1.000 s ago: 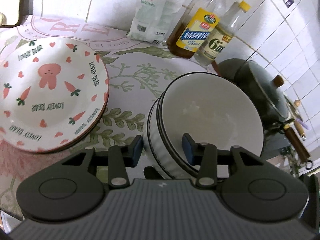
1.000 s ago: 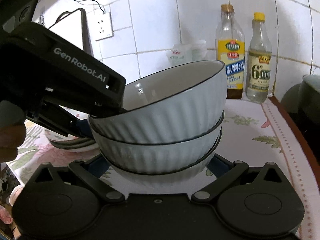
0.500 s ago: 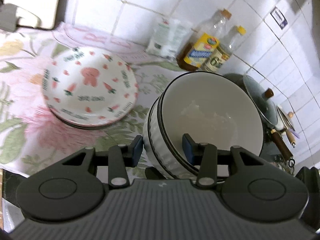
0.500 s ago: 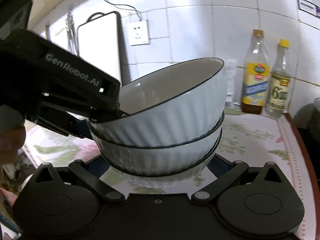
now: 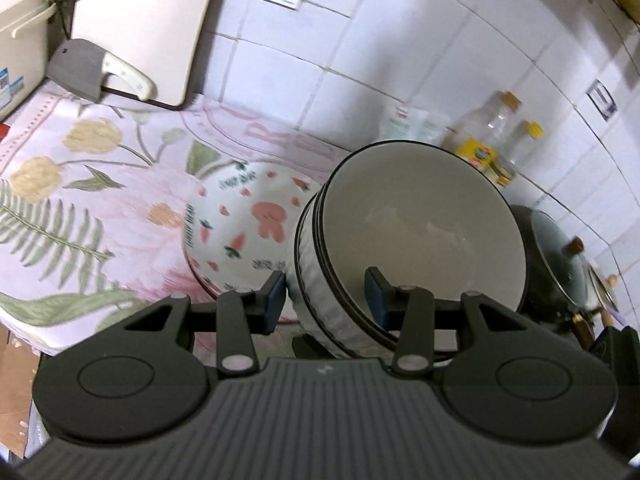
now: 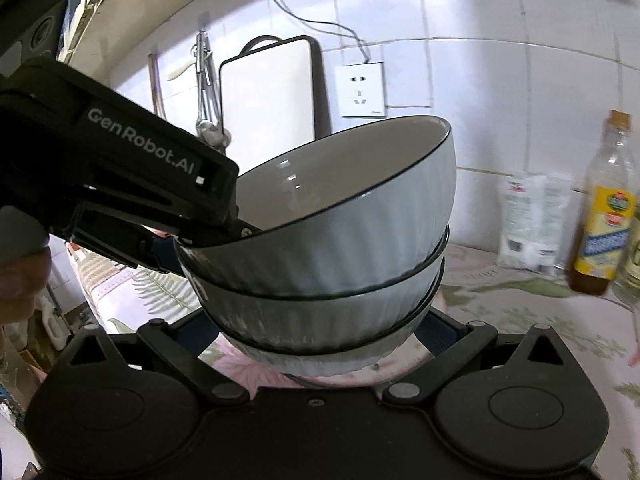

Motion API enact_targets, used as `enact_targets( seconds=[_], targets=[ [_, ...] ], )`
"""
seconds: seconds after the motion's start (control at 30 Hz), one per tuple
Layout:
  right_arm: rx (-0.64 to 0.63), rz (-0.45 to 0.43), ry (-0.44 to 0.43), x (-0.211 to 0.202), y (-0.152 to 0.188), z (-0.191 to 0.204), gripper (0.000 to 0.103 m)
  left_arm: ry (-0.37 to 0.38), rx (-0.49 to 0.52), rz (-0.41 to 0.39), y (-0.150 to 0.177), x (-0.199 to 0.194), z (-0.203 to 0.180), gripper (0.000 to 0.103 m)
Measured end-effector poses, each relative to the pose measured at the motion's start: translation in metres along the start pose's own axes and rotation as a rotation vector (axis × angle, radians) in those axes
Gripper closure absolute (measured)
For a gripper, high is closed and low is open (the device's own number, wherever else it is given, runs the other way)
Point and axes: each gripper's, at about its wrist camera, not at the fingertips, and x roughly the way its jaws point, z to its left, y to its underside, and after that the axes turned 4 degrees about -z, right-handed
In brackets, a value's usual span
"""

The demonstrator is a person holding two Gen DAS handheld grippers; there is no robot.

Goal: Organize plates and bowls
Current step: 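Lift the bowl stack and carry it over the pink-heart plate stack with both tools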

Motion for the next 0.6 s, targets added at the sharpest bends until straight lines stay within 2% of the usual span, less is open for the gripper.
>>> enact_targets(
  seconds=[0.2, 0.6],
  targets=[
    [-0.012, -0.001, -0.027, 0.027, 0.004, 0.009, 0.0, -0.022, -0.025, 0.002, -0.01, 0.022, 0.025, 0.062],
    [-0.018, 0.058, -0.021, 0.082, 0.018, -0.007, 0.0, -0.024, -0.056, 0.007, -0.018, 0.082, 0.053, 0.062]
  ],
)
